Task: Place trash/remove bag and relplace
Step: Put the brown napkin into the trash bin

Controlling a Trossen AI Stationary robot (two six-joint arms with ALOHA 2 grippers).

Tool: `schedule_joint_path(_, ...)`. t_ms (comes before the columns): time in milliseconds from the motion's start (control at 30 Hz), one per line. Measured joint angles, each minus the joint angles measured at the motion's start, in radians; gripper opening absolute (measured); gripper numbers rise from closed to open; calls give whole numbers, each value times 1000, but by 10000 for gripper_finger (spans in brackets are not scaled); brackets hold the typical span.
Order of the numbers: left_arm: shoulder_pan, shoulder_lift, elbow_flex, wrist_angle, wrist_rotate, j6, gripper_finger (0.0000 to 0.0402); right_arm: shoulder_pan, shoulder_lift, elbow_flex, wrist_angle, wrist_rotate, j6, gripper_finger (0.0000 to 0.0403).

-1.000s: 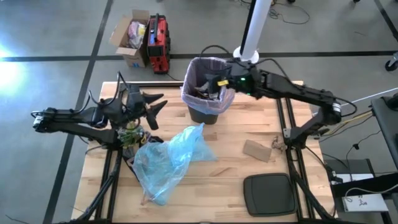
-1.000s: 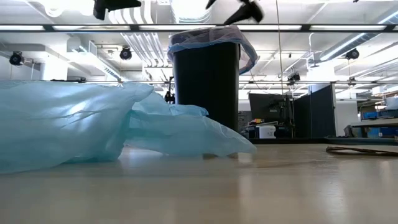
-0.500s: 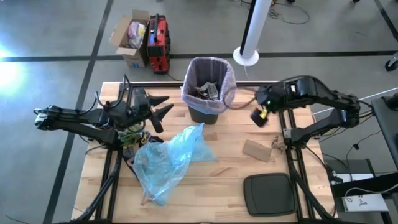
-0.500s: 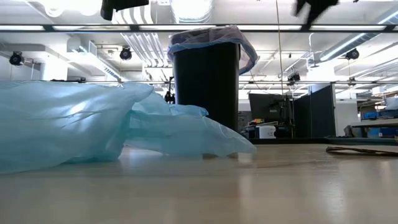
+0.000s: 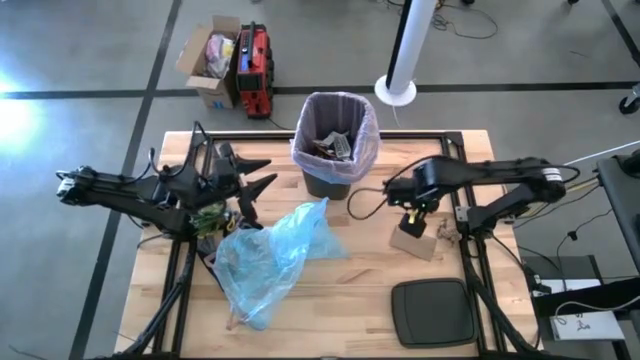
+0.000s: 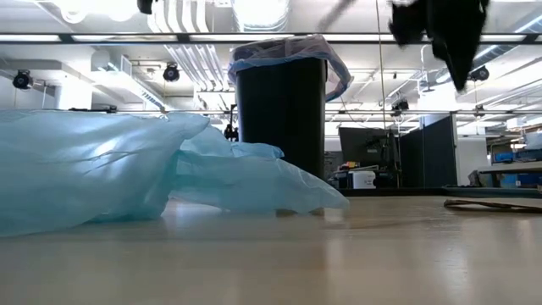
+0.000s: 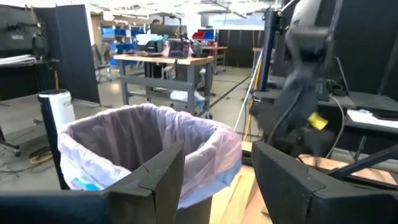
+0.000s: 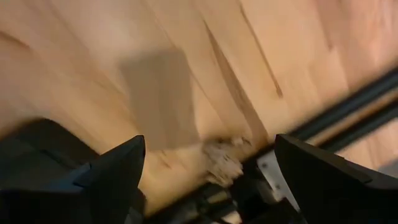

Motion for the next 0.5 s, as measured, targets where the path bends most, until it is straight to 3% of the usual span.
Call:
schedule_joint_path(267, -15, -37, -1, -82, -4, -8, 190, -31, 73, -293, 39, -36, -115, 344)
schedule_joint_path(500, -14, -39, -2, -93, -23, -15, 214, -41, 162, -447, 151, -89, -120, 344)
